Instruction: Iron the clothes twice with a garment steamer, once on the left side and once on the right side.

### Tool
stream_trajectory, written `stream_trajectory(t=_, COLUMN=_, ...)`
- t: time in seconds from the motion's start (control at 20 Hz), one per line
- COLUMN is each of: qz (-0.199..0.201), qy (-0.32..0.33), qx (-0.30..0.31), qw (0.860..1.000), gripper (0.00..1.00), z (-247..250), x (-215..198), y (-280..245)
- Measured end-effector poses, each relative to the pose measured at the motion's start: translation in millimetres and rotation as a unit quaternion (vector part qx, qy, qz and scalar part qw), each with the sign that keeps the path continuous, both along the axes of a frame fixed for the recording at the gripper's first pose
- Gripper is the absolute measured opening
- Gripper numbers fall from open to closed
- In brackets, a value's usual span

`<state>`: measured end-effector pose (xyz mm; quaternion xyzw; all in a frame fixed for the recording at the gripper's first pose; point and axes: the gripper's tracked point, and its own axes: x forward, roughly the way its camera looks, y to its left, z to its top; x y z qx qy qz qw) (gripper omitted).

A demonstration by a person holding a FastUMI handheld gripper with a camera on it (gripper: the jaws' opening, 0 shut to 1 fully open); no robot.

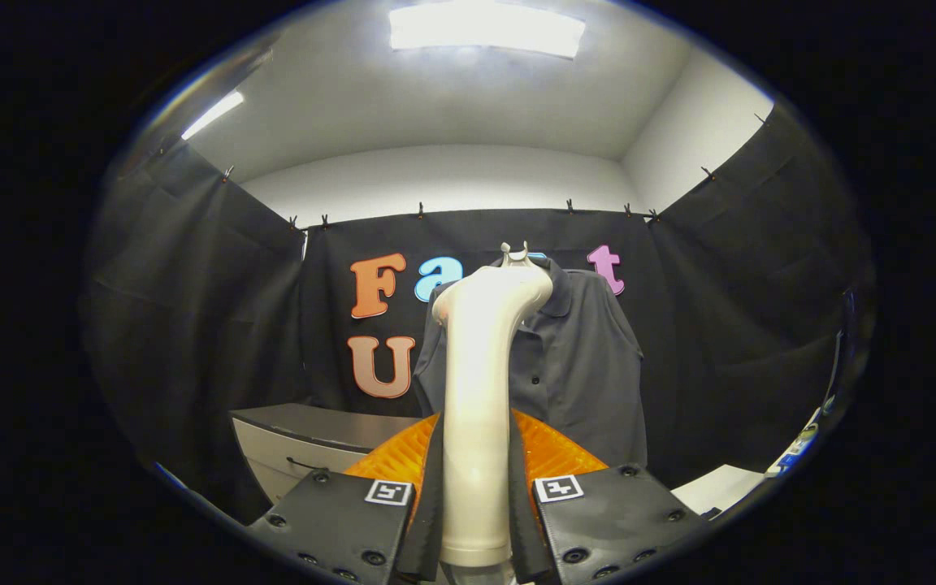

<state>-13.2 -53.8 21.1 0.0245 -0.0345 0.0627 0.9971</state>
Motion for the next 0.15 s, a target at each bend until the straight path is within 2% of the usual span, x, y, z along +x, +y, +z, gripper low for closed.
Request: stream_trajectory(t=0.15, qz=0.002, qy=-0.001, qx=0.001, qw=1.0, gripper=0.41, z=0.7, x=-1.7, y=0.8)
